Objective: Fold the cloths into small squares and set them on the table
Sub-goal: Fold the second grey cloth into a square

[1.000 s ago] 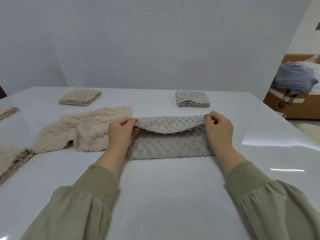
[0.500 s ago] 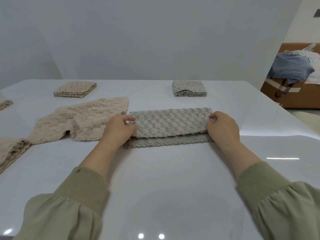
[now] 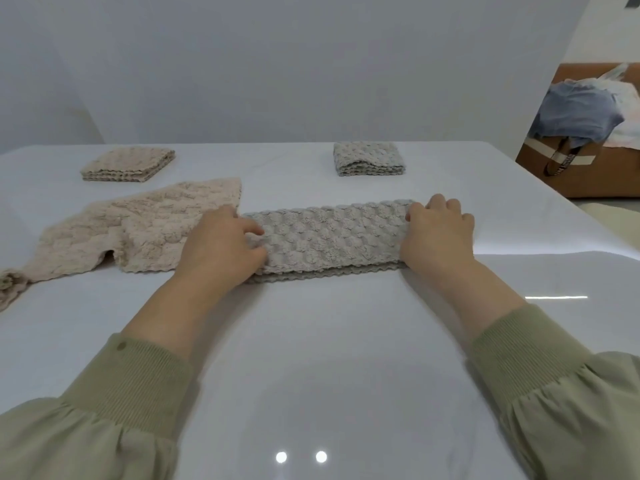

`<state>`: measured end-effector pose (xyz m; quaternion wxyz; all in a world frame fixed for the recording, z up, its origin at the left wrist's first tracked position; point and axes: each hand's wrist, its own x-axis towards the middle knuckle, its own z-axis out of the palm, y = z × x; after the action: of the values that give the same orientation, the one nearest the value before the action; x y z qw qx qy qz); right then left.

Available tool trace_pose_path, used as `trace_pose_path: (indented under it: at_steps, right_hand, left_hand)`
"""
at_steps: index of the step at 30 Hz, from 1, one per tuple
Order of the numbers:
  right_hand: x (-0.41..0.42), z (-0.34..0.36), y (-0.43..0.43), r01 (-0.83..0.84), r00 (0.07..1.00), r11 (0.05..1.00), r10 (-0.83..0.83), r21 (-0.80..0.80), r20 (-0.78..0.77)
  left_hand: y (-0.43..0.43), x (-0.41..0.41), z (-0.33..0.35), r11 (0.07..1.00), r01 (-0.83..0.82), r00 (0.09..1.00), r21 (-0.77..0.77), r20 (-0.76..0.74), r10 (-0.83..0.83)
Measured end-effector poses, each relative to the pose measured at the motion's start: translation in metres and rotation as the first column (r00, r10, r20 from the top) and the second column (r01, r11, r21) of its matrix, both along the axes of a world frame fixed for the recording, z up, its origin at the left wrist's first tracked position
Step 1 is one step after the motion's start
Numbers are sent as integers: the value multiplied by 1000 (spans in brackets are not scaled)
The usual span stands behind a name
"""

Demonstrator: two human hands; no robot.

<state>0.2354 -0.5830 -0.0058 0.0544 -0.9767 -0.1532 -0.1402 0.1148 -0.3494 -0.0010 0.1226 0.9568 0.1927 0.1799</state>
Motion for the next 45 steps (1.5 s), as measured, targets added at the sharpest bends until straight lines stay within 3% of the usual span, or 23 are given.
trace_pose_path:
  at_steps: [2, 4, 6, 8, 17, 26, 32, 38, 40, 42, 45]
  right_hand:
    - [-6, -1, 9, -234, 971, 960, 221, 155, 96]
    - [-18, -4, 21, -480, 874, 824, 479, 301, 84]
    - [-28, -8, 30, -612, 768, 729, 640, 307, 10]
    - [-30, -12, 32, -660, 722, 698, 691, 278, -21]
    - [-27, -11, 31, -632, 755, 714, 655, 302, 32]
    - [-26, -9, 28, -624, 755, 742, 654, 244, -56]
    - [-21, -8, 21, -529, 847, 849, 526, 20, 73]
    - [-21, -7, 23, -698, 715, 711, 698, 87, 24]
    - [-22, -2, 20, -635, 752, 750, 655, 182, -72]
    - [-19, 4, 15, -540, 822, 804, 568, 250, -51]
    - [-2, 5, 4, -272, 957, 950, 283, 154, -58]
  left_hand:
    - [-3, 2, -3, 984, 165, 974, 64, 146, -173]
    - [-10, 3, -6, 932, 359, 914, 51, 182, -362]
    - [-16, 6, -12, 871, 491, 860, 36, 139, -491]
    - [-18, 9, -16, 847, 530, 841, 35, 104, -531]
    - [-19, 11, -16, 854, 519, 837, 24, 187, -514]
    - [-14, 9, -14, 846, 529, 848, -72, 11, -530]
    - [-12, 6, -9, 868, 485, 870, -104, -42, -491]
    - [-10, 1, -1, 839, 461, 866, -288, -62, -497]
    - [-13, 4, -3, 871, 454, 890, -190, 59, -451]
    - [-19, 8, -7, 894, 445, 888, -60, 158, -432]
    - [-22, 16, -16, 887, 456, 887, 72, 47, -460]
